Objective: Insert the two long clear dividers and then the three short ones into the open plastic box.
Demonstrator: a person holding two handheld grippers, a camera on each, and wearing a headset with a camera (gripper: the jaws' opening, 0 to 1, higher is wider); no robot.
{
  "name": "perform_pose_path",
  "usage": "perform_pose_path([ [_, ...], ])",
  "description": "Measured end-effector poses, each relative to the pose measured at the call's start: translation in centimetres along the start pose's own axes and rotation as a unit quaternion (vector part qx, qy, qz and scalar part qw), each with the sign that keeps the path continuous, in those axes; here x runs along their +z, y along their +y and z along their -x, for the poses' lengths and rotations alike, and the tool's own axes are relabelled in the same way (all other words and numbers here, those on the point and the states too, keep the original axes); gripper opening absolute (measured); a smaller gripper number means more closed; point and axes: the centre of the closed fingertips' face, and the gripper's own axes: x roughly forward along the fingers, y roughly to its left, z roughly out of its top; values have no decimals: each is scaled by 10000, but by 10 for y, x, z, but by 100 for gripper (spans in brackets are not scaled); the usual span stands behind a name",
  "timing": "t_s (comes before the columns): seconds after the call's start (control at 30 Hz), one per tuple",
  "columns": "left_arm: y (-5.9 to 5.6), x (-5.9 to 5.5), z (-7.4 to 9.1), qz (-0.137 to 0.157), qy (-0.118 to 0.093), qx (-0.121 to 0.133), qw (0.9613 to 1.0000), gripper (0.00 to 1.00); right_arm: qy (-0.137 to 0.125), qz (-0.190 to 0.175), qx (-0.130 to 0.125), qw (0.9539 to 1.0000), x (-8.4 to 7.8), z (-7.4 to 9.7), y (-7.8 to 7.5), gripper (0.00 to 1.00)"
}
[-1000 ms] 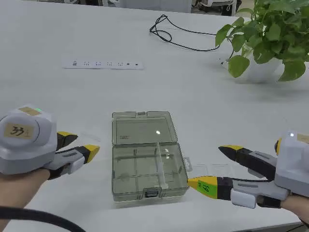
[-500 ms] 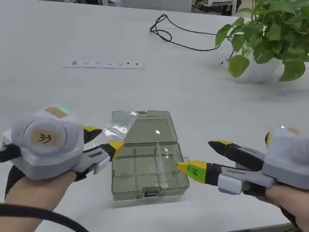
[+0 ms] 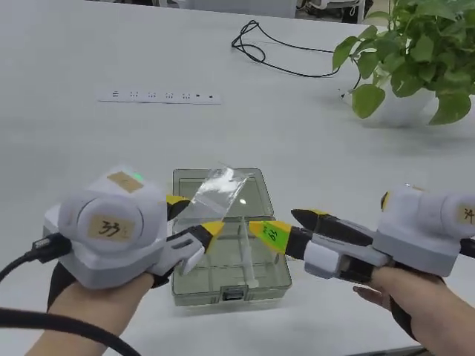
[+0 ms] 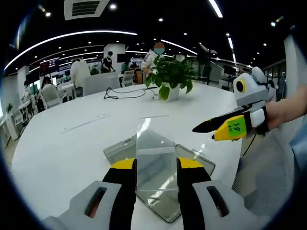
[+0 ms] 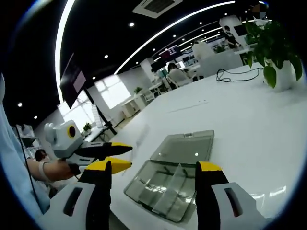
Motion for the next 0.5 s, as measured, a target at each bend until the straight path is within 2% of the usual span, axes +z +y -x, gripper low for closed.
perform_pose_path([
  [0.23,-13,0,-5,-57,-58,-110,9999,31,-87,-284,69,9995,0,-8,4,65],
  [0.5,-20,-1,-8,-10,-101,-132,9999,31,-259,-962,184,9949,1,-15,8,51],
])
